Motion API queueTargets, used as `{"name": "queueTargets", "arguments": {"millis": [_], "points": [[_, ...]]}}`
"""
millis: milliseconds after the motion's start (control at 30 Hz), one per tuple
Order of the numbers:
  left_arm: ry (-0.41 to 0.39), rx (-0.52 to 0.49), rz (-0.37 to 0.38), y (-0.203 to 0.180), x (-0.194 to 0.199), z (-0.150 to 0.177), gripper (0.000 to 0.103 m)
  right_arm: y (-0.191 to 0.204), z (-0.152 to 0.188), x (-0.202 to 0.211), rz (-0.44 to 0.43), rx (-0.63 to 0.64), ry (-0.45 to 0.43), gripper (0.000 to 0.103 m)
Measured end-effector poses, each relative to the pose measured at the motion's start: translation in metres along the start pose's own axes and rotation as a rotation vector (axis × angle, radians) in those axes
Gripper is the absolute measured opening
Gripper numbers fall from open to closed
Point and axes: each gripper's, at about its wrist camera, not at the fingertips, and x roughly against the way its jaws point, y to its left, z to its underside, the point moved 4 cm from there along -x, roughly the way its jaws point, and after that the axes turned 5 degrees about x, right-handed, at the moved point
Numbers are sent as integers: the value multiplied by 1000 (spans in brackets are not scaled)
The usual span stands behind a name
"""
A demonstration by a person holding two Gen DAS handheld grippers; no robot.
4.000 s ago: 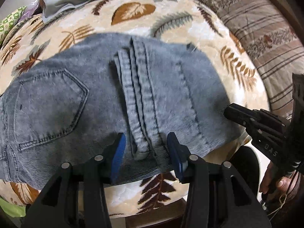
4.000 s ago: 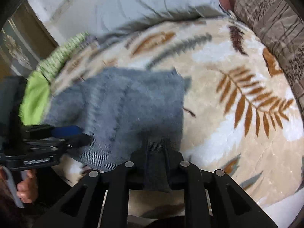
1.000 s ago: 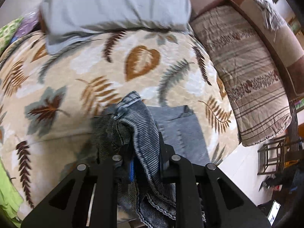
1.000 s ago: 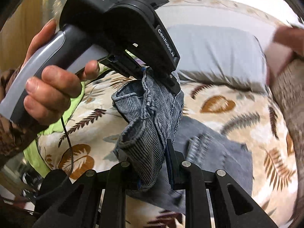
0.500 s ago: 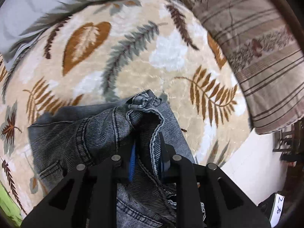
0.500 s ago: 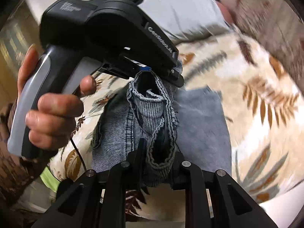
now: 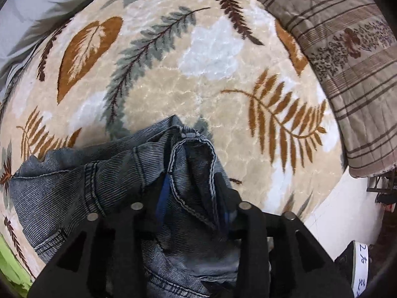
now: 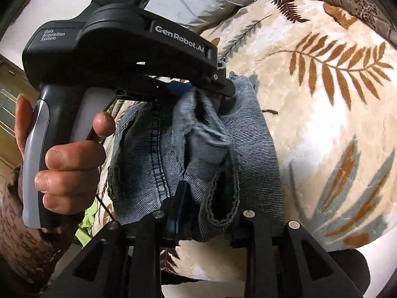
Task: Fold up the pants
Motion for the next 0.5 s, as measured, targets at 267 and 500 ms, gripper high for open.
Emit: {"name": "queueTargets", "arguments": {"millis": [267,500], "points": [[-89,57,116,38,68,6,48,-15,-7,44,31,14,-66,38],[-211,215,92,137,101,53,64,-14,-61,39,6,5,-108,60]]}}
